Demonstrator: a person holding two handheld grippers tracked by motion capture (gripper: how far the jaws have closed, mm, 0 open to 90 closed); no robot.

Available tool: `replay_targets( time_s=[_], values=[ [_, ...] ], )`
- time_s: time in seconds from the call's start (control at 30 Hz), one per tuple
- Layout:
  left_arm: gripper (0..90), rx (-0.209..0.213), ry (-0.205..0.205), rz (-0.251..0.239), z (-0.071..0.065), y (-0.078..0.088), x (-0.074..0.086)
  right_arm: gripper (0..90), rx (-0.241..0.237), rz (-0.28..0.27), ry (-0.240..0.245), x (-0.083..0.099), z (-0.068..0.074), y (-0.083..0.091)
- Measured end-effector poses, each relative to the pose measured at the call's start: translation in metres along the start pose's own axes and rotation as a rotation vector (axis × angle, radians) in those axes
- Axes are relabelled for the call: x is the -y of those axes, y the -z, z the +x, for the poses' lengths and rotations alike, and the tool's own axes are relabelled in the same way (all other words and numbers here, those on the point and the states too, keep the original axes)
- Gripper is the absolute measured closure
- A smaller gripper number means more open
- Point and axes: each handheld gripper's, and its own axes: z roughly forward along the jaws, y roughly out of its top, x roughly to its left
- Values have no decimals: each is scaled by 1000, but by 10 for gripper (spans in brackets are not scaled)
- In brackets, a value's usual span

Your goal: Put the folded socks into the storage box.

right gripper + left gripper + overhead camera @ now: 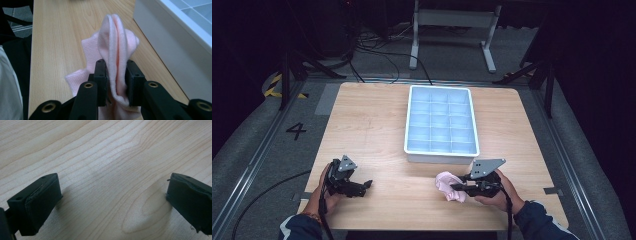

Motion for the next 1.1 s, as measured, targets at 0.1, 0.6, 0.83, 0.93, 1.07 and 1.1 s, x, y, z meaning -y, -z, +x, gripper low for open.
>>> replay_targets(
  time_s=[0.1, 0.6, 0.83, 0.93, 1.07, 1.1],
  values=[
    [0, 0, 0, 0, 0, 0, 0, 742, 9, -10, 1, -1, -1, 5],
    [0, 0, 0, -2, 0, 0, 0, 742, 56, -66, 16, -6, -3, 30],
    [0, 0, 0, -1, 0, 0, 0, 742, 79, -91, 17, -6, -7, 42],
    [0, 0, 0, 0, 0, 0, 0, 742, 88, -99, 15, -6, -8, 46],
    [0, -1, 0, 1, 0, 0, 0, 742, 102, -113, 9, -6, -10, 52],
    [0, -1, 1, -1, 0, 0, 0, 742, 110, -119, 7, -6, -11, 55]
  ],
)
